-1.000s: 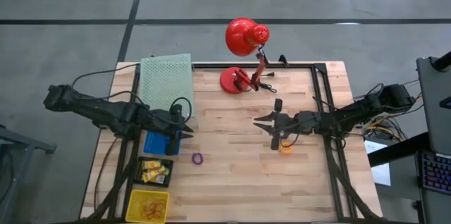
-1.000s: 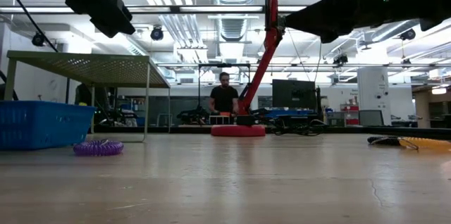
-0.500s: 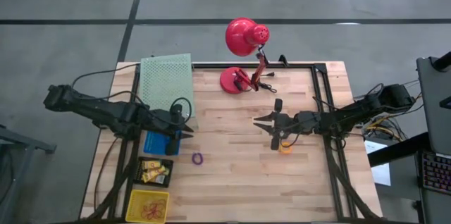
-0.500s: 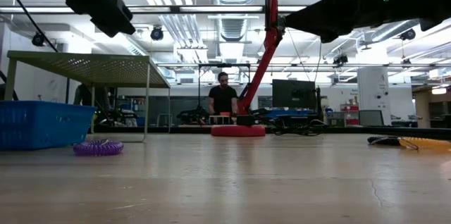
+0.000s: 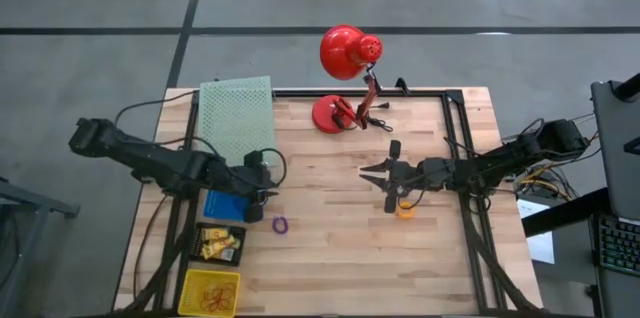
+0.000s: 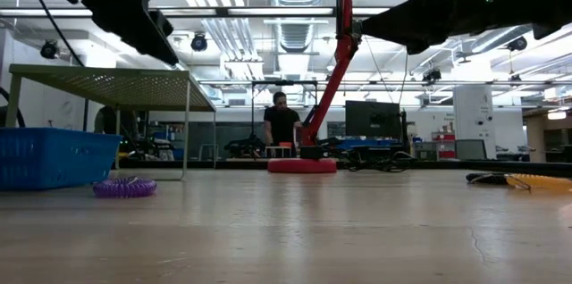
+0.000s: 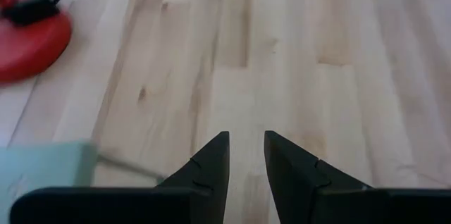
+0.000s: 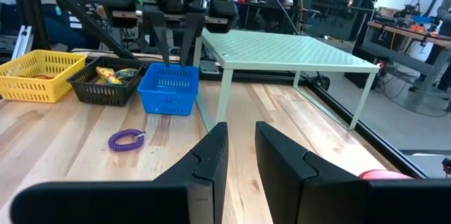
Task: Pick & Place Office Desk Supplies
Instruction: Put the purple spring rubber band into the blue bin
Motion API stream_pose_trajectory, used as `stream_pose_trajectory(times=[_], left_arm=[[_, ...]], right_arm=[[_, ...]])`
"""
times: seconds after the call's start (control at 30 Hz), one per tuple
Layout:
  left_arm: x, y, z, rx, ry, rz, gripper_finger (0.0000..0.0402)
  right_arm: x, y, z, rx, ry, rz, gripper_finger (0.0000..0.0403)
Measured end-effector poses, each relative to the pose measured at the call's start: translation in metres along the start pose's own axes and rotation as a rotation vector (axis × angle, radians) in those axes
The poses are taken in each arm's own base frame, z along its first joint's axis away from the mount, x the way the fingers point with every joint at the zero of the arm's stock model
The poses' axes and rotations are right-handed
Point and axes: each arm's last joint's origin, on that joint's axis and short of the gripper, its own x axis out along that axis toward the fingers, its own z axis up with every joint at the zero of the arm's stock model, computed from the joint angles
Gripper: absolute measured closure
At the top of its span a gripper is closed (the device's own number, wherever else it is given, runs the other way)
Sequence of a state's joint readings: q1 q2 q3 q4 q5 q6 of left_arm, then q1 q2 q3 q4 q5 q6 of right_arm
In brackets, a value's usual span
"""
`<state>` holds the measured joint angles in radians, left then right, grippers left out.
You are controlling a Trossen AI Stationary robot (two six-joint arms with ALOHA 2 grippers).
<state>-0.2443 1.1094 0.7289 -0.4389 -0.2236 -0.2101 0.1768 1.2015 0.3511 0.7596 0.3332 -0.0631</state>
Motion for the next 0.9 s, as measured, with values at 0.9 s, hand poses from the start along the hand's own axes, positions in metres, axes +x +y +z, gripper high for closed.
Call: stream_pose_trajectory(times=[0.9], left_arm=[[0.024, -0.040, -0.007, -0.244, 0.110, -0.068, 0.0305]], right_arm=[[0.000, 0.000, 0.000, 0.000, -0.002, 0.000, 0.0335]])
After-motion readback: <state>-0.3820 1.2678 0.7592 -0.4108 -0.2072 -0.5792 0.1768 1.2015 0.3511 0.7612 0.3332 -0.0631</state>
